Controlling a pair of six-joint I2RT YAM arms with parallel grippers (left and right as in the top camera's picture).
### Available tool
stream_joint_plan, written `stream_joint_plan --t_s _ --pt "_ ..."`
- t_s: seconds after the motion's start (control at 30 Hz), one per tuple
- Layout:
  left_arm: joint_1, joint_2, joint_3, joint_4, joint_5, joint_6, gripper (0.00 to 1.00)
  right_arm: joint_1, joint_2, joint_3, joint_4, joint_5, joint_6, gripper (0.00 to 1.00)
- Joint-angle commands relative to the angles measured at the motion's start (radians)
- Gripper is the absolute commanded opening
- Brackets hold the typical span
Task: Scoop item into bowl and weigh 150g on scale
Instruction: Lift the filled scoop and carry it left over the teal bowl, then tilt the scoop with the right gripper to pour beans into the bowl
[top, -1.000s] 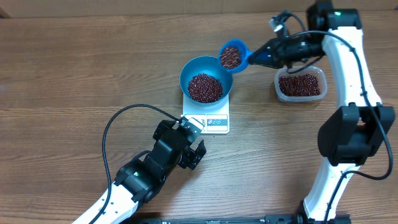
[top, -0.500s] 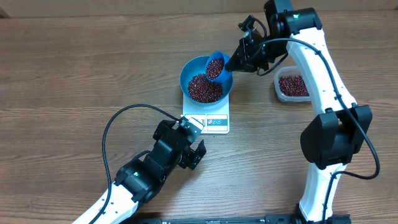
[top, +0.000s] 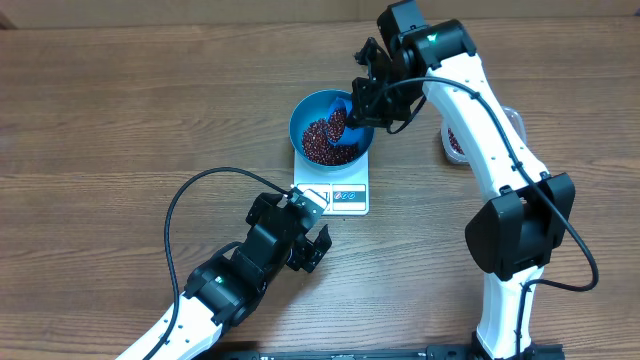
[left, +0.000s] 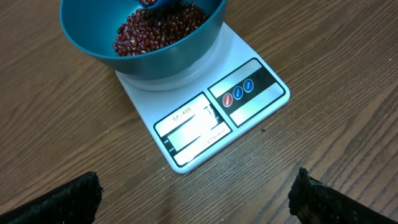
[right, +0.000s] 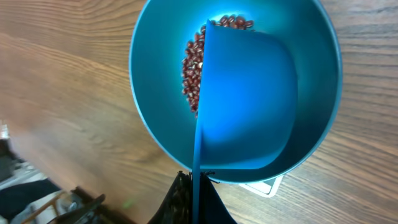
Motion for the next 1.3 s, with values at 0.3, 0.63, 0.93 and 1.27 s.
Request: stream_joint_plan --t_s 0.3,0.63,0.93,1.27 --pt "0.005 -0.008 -0.005 0.001 -0.01 0.011 1.0 0.133 -0.056 0.041 0.068 0.327 0.016 0.04" --pt "0.005 -0.008 -0.005 0.001 -0.01 0.011 1.0 0.148 -0.056 0.041 0.067 0.438 0.016 0.04" --pt "0.005 -0.008 -0.005 0.001 -0.01 0.011 1.0 0.162 -0.056 0.041 0.067 0.465 0.015 0.04" --pt "0.005 -0.008 -0.005 0.001 -0.01 0.011 1.0 0.175 -0.056 0.041 0.049 0.498 0.015 0.04"
